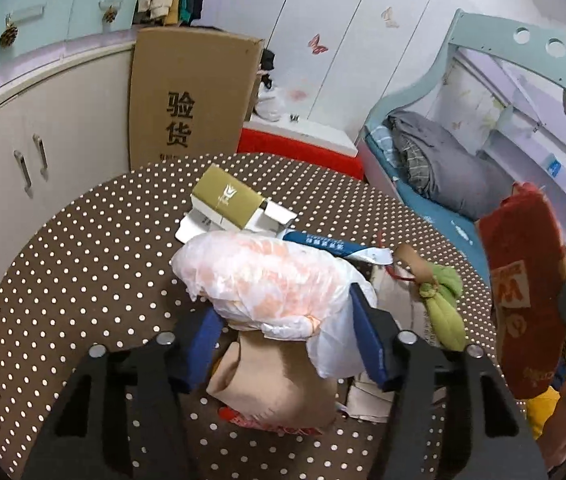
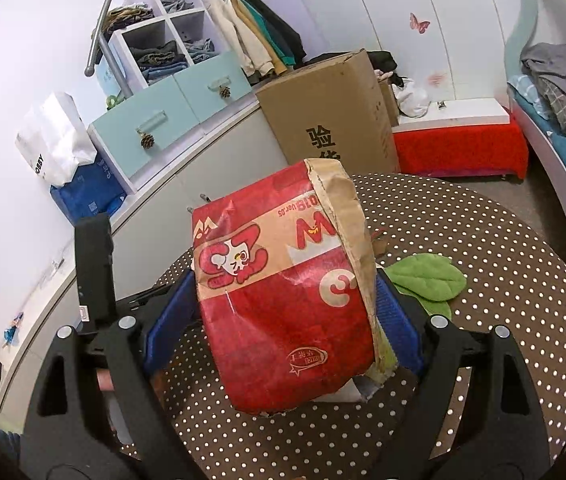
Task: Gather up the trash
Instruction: 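Grasp the white plastic bag with the left tool while the right tool grasps the red paper bag, then carry both bags to the blue bin and lower them into it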
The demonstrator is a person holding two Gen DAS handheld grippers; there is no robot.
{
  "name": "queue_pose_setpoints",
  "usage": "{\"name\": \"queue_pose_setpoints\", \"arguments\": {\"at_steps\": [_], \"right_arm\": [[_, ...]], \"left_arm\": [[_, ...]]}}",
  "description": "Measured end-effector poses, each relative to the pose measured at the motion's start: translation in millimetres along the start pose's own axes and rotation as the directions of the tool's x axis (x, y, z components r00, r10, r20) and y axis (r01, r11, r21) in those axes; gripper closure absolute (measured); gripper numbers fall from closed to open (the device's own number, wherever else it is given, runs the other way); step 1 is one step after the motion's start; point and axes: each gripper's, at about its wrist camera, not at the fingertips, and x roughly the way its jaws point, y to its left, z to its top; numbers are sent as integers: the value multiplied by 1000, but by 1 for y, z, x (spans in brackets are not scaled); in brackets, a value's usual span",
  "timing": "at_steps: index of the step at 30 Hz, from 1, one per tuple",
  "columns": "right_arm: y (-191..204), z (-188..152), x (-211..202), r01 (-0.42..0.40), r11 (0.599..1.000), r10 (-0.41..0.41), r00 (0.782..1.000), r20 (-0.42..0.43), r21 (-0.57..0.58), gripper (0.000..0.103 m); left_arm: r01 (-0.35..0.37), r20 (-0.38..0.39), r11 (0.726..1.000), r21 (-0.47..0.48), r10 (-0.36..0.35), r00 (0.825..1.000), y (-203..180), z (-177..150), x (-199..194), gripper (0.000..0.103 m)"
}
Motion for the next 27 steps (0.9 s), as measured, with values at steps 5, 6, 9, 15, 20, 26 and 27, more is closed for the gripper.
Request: {"name": "queue_pose_setpoints", "arguments": {"at_steps": [5,6,9,15,20,26,27], "right_arm": [[0,-1,-15,0,1000,0,1000,27,5,19],[1,-1,-19,1,1000,-1,999,35,6,19],[1,1,-34,-3,1000,2,998,69,18,19],[-5,4,-66,12,999,-17,992,128,36,19],[-23,2,-100,47,996,-59,983,174,73,19],[-58,-8,-141,100,986,-128,968,215,137,19],[-65,-11,-148,110,983,-141,965,221,147,19]], "left_arm": [[8,66,999,31,-10,998,-6,-4,-28,46],[6,81,999,42,-9,997,-8,-5,-35,46],[11,124,998,67,-20,992,-15,-4,-57,46],[31,206,991,127,-57,977,-47,-3,-101,46],[71,242,979,192,-117,963,-85,-4,-122,46],[127,229,952,278,-194,954,-142,-13,-123,46],[138,221,946,293,-207,953,-153,-15,-121,46]]}}
